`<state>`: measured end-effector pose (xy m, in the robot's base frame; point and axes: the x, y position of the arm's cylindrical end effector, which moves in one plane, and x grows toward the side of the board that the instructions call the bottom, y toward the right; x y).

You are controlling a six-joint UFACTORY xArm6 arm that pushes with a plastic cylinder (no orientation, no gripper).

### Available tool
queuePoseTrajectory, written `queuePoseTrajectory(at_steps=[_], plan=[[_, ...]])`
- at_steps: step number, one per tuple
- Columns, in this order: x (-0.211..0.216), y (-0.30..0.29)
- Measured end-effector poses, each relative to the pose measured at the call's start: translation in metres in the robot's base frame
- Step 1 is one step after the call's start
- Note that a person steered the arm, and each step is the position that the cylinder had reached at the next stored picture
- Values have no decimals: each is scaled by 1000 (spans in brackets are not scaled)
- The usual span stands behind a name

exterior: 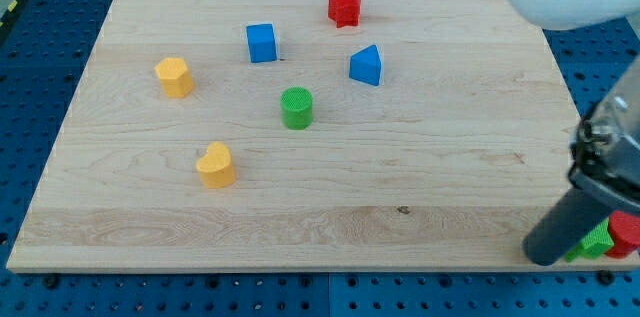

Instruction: Slide the green circle towards the green star

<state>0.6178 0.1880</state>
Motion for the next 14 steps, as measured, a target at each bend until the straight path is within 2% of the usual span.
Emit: queuePoseTrajectory(at_steps=[1, 3, 5, 7, 9, 14], plan=[[-13, -68], [-88, -157], [-100, -238], [-151, -307], [-172, -271], [-180, -143]])
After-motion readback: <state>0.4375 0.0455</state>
